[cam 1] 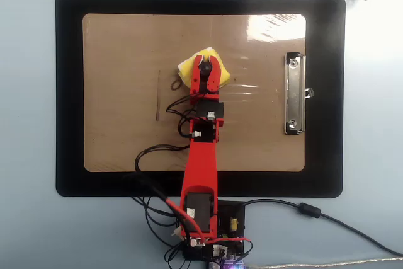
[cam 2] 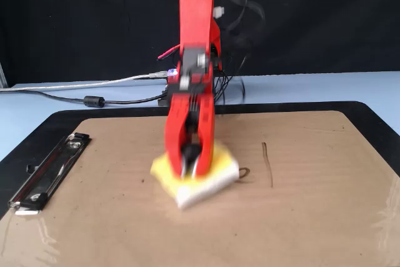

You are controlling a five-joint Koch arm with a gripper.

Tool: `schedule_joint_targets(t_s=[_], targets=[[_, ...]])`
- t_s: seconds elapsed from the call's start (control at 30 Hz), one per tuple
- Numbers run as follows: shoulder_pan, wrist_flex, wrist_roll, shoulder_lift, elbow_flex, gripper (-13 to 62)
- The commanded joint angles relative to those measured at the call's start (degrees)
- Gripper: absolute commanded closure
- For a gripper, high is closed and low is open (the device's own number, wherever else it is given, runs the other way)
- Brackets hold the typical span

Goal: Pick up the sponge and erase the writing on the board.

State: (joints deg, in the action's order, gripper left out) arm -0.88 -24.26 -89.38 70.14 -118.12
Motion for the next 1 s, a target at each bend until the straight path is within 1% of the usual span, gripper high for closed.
schedule_joint_targets(t_s=[0.0,0.03,0.07,0.13,0.17,0.2,0.23,0.3,0.37,0.4,0.43,0.5,0.57,0.6,0.67,0.7,0.77,0.83,0.87,0.93,0.97], targets=[[-0.4,0.1,0.5,7.2,-7.2,57.4],[-1.3,0.3,0.4,16.2,-16.1,57.4],[-2.1,0.6,0.4,22.1,-22.1,57.4],[-2.8,4.3,0.4,38.4,-35.2,57.4],[-3.0,7.0,0.4,43.7,-37.6,57.4],[-3.1,9.0,0.4,44.6,-37.6,57.4],[-3.3,9.9,0.3,42.4,-35.4,57.4],[-3.3,9.7,0.3,29.7,-24.0,57.4],[-3.3,7.2,0.3,11.1,-7.1,57.4],[-3.4,5.1,0.4,3.6,0.4,57.4],[-3.4,4.1,0.4,0.4,3.7,57.4],[-3.7,4.1,0.4,1.9,0.8,57.4],[-4.0,4.3,0.4,13.5,-11.2,57.4],[-4.7,4.8,0.4,22.0,-19.0,57.4],[-5.3,7.1,0.2,32.2,-28.2,57.4],[-5.4,7.8,0.1,33.7,-29.4,57.4],[-5.5,7.3,0.1,31.6,-28.7,57.4],[-6.1,5.9,0.2,20.7,-18.4,57.4],[-6.1,5.2,0.3,12.5,-11.1,57.4],[-6.3,2.8,0.3,1.2,-0.4,57.4],[-6.4,2.3,0.3,-1.0,2.8,57.4]])
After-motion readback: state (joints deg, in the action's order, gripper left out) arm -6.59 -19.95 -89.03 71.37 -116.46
